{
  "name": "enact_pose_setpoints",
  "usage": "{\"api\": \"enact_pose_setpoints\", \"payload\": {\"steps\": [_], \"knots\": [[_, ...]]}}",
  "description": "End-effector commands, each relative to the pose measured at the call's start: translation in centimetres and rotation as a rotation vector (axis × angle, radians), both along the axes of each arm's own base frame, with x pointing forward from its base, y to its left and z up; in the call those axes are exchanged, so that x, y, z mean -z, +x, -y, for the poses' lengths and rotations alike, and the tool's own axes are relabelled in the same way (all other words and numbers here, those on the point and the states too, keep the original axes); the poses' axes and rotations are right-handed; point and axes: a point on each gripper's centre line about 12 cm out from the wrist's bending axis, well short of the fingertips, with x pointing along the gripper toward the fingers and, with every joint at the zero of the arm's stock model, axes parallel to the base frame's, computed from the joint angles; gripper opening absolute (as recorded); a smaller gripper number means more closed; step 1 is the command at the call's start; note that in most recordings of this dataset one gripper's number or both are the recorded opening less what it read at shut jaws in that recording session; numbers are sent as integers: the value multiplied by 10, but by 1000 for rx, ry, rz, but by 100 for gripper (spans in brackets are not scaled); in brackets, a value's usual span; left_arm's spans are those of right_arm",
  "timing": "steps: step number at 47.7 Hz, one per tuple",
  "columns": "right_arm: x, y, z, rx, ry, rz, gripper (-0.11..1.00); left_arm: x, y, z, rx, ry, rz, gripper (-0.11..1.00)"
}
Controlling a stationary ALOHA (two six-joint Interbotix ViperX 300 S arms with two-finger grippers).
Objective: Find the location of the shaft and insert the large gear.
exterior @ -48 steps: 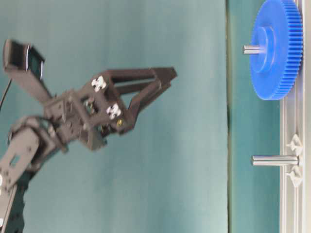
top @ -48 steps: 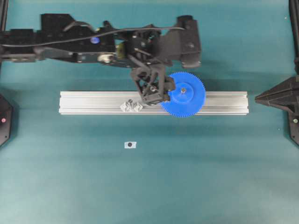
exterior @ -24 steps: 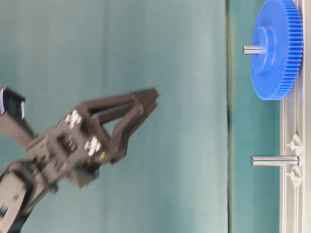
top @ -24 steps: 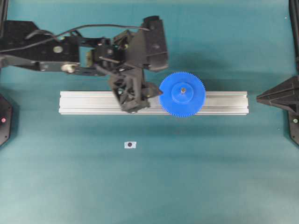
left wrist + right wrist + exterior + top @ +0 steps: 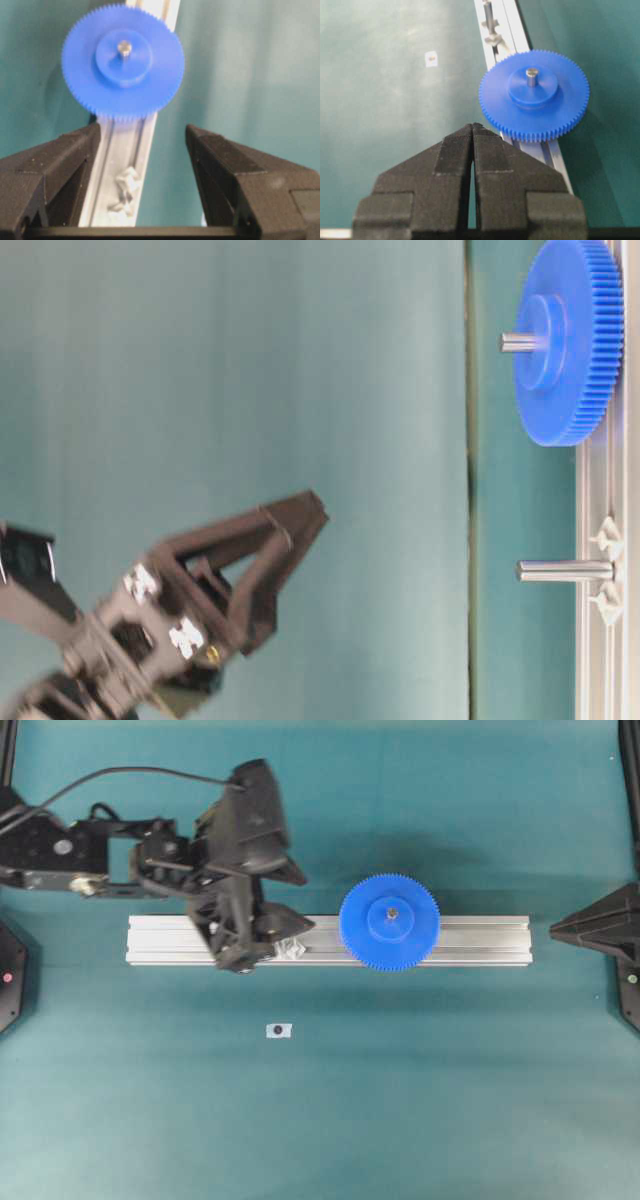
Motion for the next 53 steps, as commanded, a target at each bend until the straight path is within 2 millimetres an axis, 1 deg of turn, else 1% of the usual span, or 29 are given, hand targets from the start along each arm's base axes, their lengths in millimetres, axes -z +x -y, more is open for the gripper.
{"api": "enact_pose_setpoints", "payload": {"steps": [1, 8, 14, 29, 41, 46, 53], "knots": [[-1, 1, 0, 5, 9, -13, 2, -16, -12, 3, 7, 10, 76, 70], [0, 1, 0, 4, 8, -26, 2, -15, -31, 6, 11, 14, 105, 70], [1, 0, 0, 4, 8, -29, 2, -18, -41, 9, 19, 21, 113, 70], [3, 0, 0, 4, 9, -35, 2, -19, -53, 17, 82, 107, 119, 70], [3, 0, 0, 4, 7, -33, 2, -17, -60, 23, 104, 118, 117, 70], [3, -1, 0, 4, 5, -32, 2, -16, -67, 24, 107, 118, 119, 70], [4, -2, 0, 4, 4, -28, 2, -22, -80, 25, 107, 121, 146, 70]]}}
